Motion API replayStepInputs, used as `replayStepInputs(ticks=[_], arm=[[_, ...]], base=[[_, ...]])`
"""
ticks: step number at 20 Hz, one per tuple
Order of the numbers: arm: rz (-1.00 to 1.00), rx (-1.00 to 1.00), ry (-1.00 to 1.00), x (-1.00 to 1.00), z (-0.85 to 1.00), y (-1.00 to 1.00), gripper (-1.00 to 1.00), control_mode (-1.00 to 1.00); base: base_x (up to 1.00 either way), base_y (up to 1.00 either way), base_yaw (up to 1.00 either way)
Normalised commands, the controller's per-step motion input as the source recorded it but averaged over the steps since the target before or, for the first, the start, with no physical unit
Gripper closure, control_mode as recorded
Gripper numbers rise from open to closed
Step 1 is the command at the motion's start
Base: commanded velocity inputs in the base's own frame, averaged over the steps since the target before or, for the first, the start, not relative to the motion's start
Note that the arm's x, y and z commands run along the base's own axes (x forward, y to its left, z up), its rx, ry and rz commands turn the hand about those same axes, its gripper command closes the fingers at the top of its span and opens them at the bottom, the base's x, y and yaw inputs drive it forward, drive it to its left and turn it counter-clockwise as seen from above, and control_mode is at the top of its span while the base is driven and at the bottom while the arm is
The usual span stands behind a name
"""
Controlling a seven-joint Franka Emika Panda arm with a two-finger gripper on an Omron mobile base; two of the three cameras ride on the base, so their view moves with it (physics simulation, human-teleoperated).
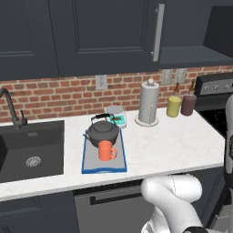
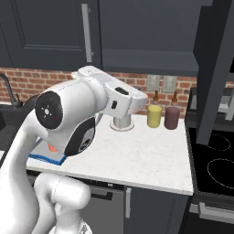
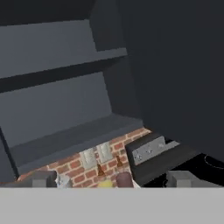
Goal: Pick the kettle from the counter and place it on the tray. Then pick the mug from the cabinet and place it on the tray. Then close the cabinet doors.
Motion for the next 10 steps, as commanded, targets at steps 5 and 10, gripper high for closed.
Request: replayStepInputs(ticks=[5,10], arm=[[-0.04,0.75,-0.39,-0.24,-0.3,-0.58,-1.0,-1.0],[-0.17,0.65,-0.36,-0.38,-0.36,-0.13,-1.0,-1.0]], base=[[0.0,0.0,0.0],[0.0,0.0,0.0]])
